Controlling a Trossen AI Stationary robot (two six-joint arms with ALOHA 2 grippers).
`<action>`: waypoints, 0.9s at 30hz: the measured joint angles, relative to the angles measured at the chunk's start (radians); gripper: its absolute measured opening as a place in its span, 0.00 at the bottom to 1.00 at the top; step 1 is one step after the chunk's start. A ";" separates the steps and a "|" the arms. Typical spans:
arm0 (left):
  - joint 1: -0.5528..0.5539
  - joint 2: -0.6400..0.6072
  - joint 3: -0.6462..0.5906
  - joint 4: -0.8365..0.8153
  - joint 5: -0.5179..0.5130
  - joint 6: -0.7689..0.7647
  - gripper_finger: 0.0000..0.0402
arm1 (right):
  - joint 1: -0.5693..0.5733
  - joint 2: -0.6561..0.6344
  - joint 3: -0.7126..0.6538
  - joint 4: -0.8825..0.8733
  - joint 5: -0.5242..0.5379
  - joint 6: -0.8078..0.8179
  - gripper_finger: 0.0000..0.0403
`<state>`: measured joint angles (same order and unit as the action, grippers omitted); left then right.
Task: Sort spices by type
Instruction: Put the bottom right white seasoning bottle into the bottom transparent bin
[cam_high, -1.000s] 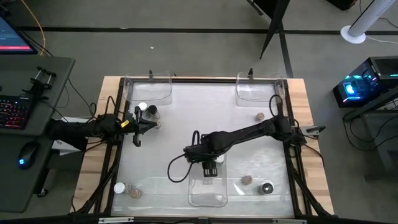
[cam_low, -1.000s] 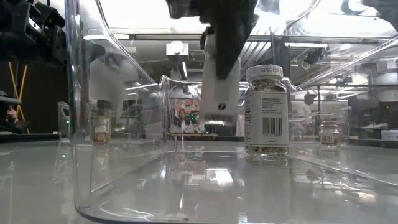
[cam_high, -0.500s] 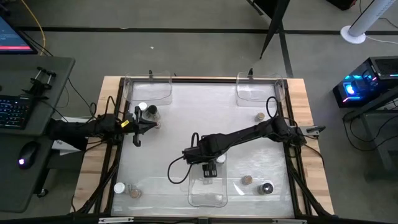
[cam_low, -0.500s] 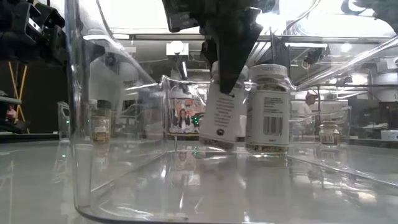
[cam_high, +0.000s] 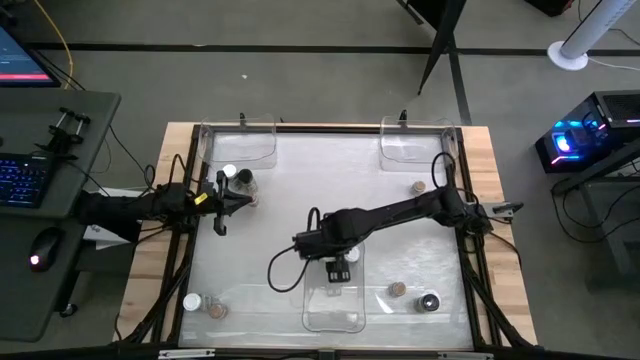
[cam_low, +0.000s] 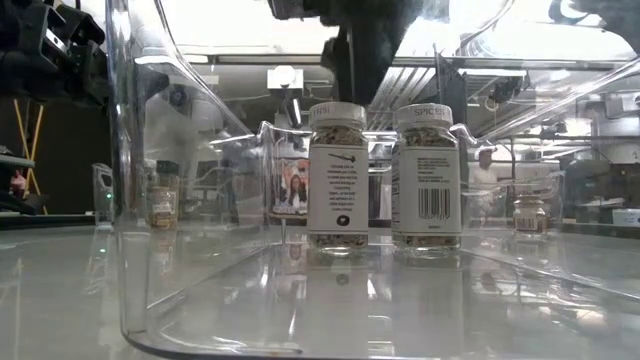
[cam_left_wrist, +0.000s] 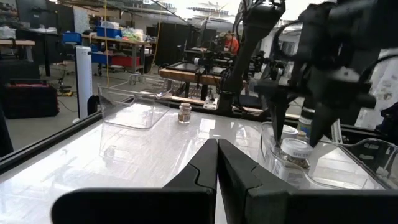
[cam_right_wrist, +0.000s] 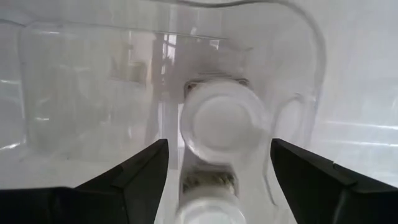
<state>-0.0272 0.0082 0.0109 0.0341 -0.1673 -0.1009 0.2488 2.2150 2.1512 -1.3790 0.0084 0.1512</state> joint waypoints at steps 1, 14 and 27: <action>0.000 0.000 0.000 0.000 0.000 0.000 0.00 | -0.003 0.000 0.028 -0.024 0.006 -0.005 0.69; 0.000 0.000 0.000 0.000 0.000 0.000 0.00 | 0.014 0.019 0.117 0.192 -0.010 -0.031 0.21; 0.000 0.000 0.000 0.000 0.000 0.000 0.00 | 0.010 0.031 -0.037 0.296 0.009 0.014 0.01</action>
<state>-0.0271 0.0082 0.0109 0.0341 -0.1677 -0.1012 0.2583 2.2459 2.1146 -1.0828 0.0176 0.1650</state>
